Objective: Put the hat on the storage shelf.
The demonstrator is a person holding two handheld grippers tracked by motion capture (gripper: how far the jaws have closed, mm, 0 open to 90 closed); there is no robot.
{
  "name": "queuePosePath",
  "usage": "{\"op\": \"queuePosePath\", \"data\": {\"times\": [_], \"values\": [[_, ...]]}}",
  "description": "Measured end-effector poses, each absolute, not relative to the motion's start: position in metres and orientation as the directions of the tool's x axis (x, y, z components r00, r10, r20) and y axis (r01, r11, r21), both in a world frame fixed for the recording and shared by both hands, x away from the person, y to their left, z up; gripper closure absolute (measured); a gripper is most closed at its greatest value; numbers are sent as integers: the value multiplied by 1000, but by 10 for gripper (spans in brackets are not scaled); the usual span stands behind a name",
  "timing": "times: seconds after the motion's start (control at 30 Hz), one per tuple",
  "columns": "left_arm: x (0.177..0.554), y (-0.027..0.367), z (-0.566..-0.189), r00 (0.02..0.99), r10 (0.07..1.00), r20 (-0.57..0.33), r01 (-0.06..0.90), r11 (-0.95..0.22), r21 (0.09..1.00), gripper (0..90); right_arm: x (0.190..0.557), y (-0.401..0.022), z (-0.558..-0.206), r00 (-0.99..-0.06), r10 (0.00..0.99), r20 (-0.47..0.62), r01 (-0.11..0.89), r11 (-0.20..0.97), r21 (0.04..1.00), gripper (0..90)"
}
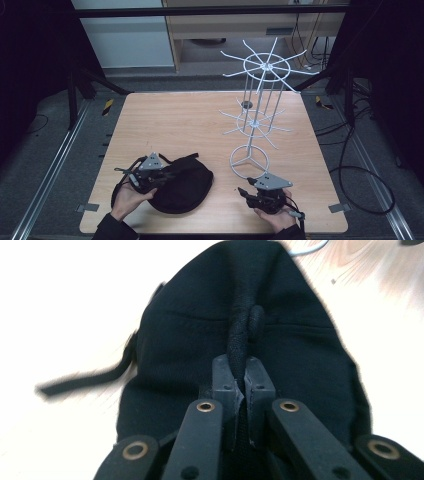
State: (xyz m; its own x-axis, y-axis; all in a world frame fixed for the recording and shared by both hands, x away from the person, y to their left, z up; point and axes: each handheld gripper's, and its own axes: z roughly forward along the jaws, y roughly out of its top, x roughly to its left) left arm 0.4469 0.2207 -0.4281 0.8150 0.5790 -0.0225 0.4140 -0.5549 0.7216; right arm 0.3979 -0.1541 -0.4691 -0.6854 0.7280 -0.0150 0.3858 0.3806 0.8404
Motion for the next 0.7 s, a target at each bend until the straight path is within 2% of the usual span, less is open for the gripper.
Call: {"op": "queuePosePath", "data": {"times": [0.27, 0.7], "values": [[437, 229, -413, 789, 613, -34, 393, -461, 796, 864, 398, -163, -467, -666, 746, -14, 388, 362, 847, 515], [415, 241, -377, 712, 697, -83, 283, -178, 942, 864, 399, -198, -464, -571, 821, -4, 412, 291, 863, 496]]}}
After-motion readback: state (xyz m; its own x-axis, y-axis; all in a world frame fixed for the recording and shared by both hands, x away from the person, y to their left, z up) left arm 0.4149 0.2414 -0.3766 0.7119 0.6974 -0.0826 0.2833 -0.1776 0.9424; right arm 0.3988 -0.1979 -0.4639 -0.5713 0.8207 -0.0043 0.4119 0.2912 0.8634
